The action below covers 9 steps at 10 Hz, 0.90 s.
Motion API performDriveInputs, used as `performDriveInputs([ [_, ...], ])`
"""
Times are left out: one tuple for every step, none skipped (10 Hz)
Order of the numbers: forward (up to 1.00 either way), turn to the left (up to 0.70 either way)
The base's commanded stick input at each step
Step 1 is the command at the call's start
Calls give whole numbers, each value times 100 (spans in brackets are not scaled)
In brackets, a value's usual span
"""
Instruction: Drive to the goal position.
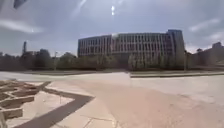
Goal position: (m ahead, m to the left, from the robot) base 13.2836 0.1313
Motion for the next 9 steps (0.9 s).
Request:
performDriveInputs([
  [100, 0],
  [100, 0],
  [100, 0],
  [100, 0],
  [100, 0],
  [100, 0],
  [100, 0],
  [100, 0],
  [100, 0],
])
